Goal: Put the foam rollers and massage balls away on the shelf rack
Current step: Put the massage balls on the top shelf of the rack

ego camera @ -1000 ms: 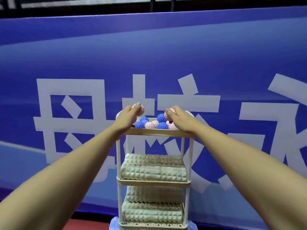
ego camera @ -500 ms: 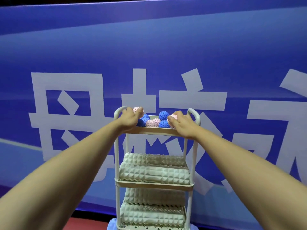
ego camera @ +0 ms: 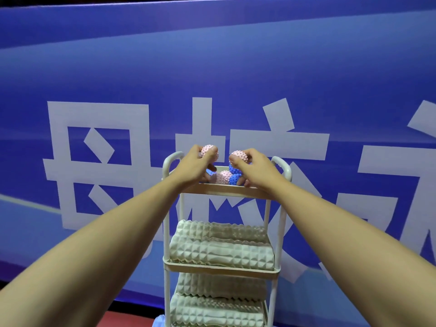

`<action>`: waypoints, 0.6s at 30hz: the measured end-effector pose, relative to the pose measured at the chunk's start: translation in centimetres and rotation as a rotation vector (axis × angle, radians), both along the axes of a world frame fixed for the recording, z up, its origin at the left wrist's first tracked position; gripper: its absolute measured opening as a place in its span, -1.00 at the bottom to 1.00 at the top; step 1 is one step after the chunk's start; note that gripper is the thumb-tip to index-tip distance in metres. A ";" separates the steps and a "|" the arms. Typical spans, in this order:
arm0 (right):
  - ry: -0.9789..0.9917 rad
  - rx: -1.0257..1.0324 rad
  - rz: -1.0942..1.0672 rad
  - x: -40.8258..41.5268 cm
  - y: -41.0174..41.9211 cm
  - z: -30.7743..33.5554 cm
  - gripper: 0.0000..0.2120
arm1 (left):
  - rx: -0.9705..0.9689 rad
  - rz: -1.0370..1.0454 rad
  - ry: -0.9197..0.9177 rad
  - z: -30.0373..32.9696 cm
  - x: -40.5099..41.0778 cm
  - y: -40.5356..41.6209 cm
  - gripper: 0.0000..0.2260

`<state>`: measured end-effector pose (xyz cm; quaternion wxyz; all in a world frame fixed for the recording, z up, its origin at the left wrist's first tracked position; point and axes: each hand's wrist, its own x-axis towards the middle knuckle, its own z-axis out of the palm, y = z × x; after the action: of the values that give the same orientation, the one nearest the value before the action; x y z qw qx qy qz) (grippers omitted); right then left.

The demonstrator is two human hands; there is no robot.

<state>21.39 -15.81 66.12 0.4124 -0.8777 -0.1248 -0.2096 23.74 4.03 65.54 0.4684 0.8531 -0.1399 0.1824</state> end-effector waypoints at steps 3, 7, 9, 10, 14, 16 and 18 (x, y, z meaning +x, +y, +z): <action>0.027 -0.097 -0.017 0.6 0.4 -0.3 -0.56 | 0.151 0.049 -0.001 -0.8 0.7 0.1 -0.56; 0.030 -0.122 -0.013 0.8 0.4 -0.6 -0.54 | 0.156 0.052 0.030 -0.5 0.7 0.3 -0.53; 0.017 -0.181 -0.016 0.8 0.3 -0.8 -0.53 | 0.137 0.027 0.029 -0.6 0.7 0.3 -0.55; 0.001 -0.224 -0.018 0.9 0.3 -0.9 -0.53 | 0.131 0.016 0.030 -0.6 0.8 0.3 -0.54; -0.006 -0.322 -0.014 0.7 0.5 -1.4 -0.47 | 0.157 -0.025 0.041 -0.8 1.0 0.4 -0.57; -0.005 -0.319 0.008 0.8 0.5 -1.6 -0.44 | 0.176 -0.056 0.052 -0.7 0.9 0.5 -0.60; -0.016 -0.331 0.023 0.9 0.3 -1.5 -0.49 | 0.192 -0.083 0.057 -0.6 0.9 0.7 -0.59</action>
<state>22.28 -15.50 64.66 0.2635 -0.9305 -0.1708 -0.1884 24.61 4.74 64.95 0.3952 0.8924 -0.1786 0.1245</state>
